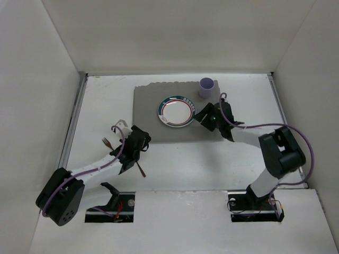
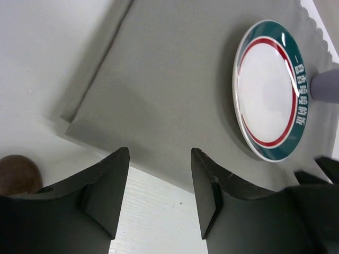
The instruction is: Set the dinner table for one person
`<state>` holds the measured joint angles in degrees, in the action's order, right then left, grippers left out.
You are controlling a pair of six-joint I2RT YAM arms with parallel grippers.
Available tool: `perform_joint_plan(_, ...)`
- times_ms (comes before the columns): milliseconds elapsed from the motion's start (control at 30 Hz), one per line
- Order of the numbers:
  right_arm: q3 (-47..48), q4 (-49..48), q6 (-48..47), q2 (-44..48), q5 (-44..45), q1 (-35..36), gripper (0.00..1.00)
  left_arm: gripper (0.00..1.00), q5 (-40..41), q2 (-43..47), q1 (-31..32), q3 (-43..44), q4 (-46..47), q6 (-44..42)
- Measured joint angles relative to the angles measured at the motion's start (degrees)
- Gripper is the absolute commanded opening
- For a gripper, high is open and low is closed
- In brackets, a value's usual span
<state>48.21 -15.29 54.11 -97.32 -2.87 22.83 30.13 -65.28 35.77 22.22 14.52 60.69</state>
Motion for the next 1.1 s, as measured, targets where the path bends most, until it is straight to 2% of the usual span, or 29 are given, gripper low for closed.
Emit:
perform_joint_plan(267, -15.9, 0.3, -3.4, 25.2, 7.8, -1.1, 0.66, 0.48, 1.6, 0.1, -1.1, 0.0, -5.0, 4.4)
perform_joint_plan(467, -26.6, 4.0, -2.8, 34.9, 13.1, -7.3, 0.65, 0.48, 1.5, -1.7, -2.1, 0.0, -5.7, 5.7)
perform_joint_plan(633, -27.8, 6.8, -2.8, 34.9, 14.3, -10.1, 0.62, 0.48, 1.4, -2.8, -2.3, 0.0, -5.5, 6.1)
perform_joint_plan(667, -27.8, 6.8, -2.8, 34.5, 14.3, -10.1, 0.60, 0.48, 1.4, -3.3, -2.4, 0.0, -5.5, 6.1)
perform_joint_plan(700, -27.8, 6.7, -2.9, 33.8, 14.3, -10.1, 0.54, 0.48, 1.3, -3.8, -2.5, 0.0, -5.4, 6.2)
perform_joint_plan(867, -27.3, 6.7, -3.0, 29.1, 13.4, -10.4, 0.50, 0.47, 0.9, -5.9, -2.9, 0.0, -4.4, 6.3)
perform_joint_plan(933, -27.3, 6.3, -3.0, 28.6, 12.9, -10.9, 0.44, 0.46, 0.6, -6.4, -3.2, 0.0, -3.9, 6.3)
perform_joint_plan(1100, -26.2, 4.7, -3.1, 26.3, 11.8, -11.1, 0.36, 0.43, 0.5, -7.3, -3.7, 0.0, -2.3, 6.3)
